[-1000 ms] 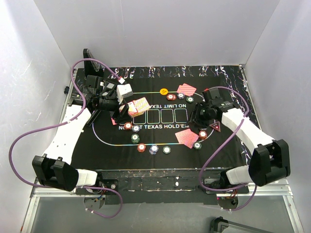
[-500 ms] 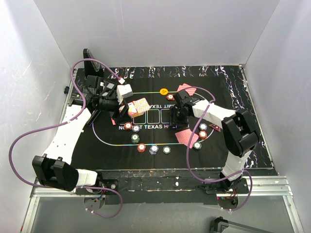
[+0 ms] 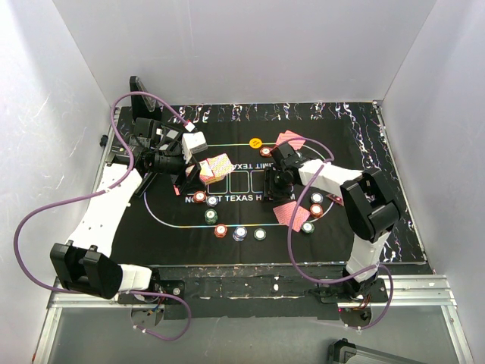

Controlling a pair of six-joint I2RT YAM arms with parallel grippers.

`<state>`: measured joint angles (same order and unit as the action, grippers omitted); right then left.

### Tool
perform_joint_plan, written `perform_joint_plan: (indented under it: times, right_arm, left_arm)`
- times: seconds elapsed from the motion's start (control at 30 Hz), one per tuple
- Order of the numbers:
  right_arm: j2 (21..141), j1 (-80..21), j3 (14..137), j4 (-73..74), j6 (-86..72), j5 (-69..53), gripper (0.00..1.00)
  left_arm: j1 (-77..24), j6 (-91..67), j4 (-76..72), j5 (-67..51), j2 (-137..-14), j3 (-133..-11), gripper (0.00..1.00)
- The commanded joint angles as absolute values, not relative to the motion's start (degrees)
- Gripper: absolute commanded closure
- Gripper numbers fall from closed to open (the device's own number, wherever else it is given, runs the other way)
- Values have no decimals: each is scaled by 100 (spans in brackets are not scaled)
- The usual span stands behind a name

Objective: Distribute texas hold em gaming equipment

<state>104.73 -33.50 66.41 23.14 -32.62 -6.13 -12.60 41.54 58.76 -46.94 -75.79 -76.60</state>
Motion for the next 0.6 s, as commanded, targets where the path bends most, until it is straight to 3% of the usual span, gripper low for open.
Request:
perform_joint_plan:
  times: [0.0,0.57]
  right_arm:
    - [10389,-3349,6390,2083,-3278,-501,48]
    - [9607,-3305,5485,2408,-3454,-44,49]
  left_arm:
    - [-1274,4219,5871,-4825,-7330,-7884,100]
    - [-1283,4254,5871,-4843,-7339,-7866,100]
